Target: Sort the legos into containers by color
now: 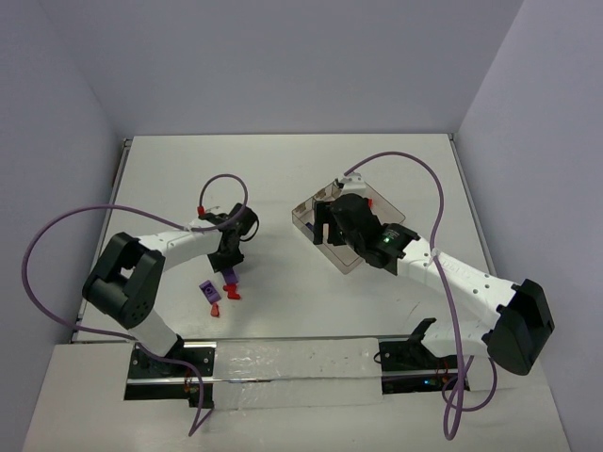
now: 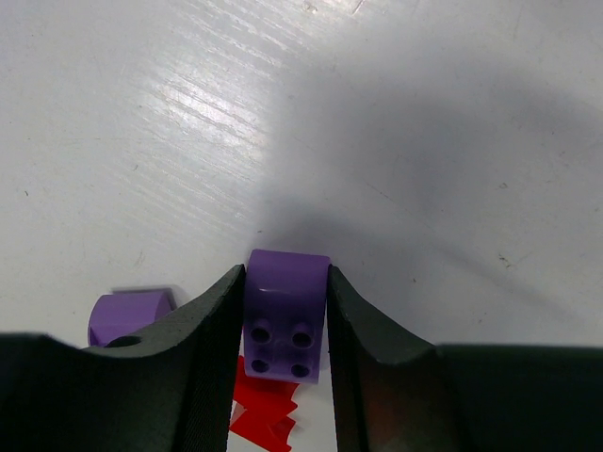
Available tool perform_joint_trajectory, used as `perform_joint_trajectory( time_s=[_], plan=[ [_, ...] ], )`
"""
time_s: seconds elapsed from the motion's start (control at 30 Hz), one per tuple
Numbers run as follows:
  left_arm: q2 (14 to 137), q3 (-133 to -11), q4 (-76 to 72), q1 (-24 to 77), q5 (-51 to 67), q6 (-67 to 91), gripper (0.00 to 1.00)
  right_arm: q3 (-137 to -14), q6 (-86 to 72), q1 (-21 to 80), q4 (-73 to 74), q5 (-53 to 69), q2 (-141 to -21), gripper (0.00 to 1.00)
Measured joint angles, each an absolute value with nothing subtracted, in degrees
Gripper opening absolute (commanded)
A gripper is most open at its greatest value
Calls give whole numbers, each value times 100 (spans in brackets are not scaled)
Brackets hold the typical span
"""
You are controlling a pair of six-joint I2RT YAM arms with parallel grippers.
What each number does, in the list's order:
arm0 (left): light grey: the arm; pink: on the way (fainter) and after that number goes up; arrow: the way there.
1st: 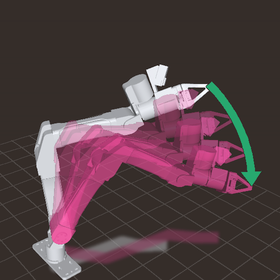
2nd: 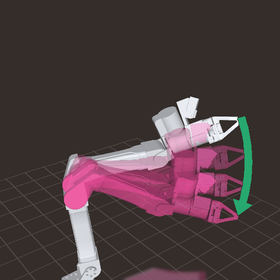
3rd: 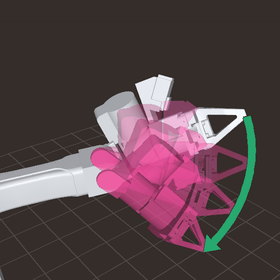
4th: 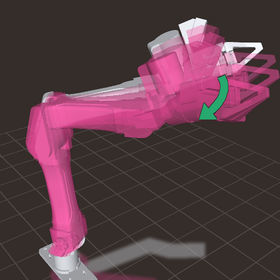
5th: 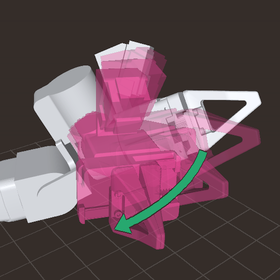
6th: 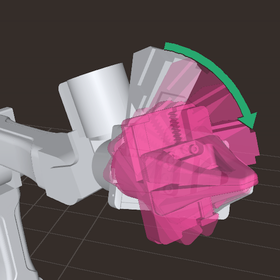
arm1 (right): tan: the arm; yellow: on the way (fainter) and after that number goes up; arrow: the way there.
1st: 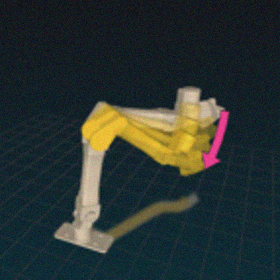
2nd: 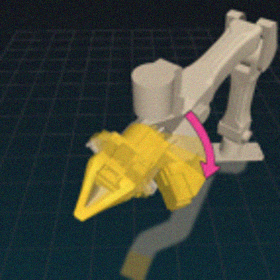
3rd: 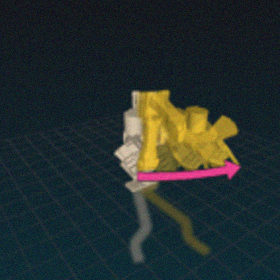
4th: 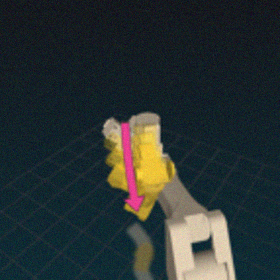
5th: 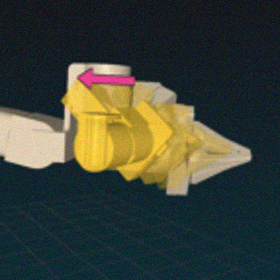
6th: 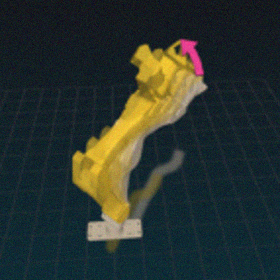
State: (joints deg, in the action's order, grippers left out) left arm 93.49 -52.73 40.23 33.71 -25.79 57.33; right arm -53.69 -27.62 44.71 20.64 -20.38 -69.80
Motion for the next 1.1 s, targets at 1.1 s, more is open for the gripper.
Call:
perform_joint_trajectory(
  time_s=[1.1],
  plan=[
    [11502, -10605, 3644, 4118, -1032, 6182, 23, -4938, -2718, 2638, 2636, -3133, -4590, 87]
  ],
)
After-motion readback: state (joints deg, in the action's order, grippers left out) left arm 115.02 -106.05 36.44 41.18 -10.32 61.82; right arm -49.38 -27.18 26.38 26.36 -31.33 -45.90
